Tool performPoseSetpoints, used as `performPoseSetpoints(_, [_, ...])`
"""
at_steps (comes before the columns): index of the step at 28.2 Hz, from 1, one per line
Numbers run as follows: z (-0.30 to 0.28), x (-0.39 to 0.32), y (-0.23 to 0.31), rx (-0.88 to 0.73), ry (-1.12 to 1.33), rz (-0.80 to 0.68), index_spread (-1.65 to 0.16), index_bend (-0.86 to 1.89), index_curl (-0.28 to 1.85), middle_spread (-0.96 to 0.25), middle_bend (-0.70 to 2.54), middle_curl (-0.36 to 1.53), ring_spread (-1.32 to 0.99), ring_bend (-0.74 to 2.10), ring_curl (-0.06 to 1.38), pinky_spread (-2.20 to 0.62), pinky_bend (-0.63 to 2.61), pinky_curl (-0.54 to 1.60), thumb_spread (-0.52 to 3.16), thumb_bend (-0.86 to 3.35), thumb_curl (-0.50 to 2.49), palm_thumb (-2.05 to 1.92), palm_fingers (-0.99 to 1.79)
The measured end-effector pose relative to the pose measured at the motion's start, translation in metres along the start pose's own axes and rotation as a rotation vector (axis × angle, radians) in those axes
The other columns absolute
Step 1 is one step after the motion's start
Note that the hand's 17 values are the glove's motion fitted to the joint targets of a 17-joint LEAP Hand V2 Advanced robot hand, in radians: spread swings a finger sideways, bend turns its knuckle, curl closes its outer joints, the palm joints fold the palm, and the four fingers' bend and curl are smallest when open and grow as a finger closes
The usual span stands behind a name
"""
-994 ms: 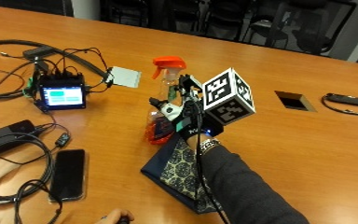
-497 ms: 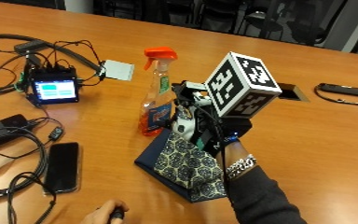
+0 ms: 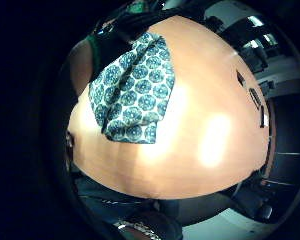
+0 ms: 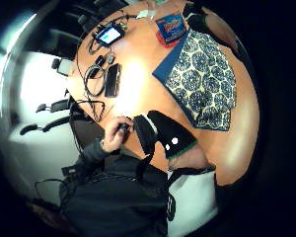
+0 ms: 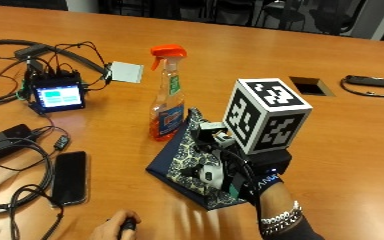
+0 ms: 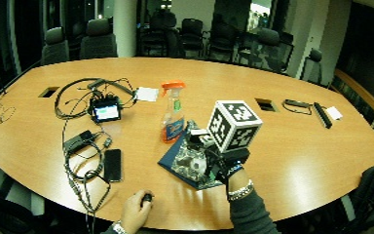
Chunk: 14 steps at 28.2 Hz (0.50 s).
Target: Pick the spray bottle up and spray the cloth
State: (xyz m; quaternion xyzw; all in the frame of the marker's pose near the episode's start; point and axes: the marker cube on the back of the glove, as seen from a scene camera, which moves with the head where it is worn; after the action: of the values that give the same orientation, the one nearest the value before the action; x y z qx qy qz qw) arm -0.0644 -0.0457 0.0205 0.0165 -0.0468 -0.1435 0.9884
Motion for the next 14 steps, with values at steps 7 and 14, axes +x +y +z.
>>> performPoseSetpoints(7, [0.014,-0.001,0.009,-0.042,0.021,0.021,-0.38,0.14,0.29,-0.09,0.22,0.37,-0.08,0.4,0.35,0.27,0.18,0.32,1.06,-0.02,0.33,0.52,0.62])
performPoseSetpoints(14, [0.018,-0.002,0.016,-0.047,0.03,0.028,-0.39,0.15,0.29,-0.09,0.19,0.37,-0.08,0.39,0.34,0.27,0.18,0.31,1.08,-0.02,0.32,0.53,0.6])
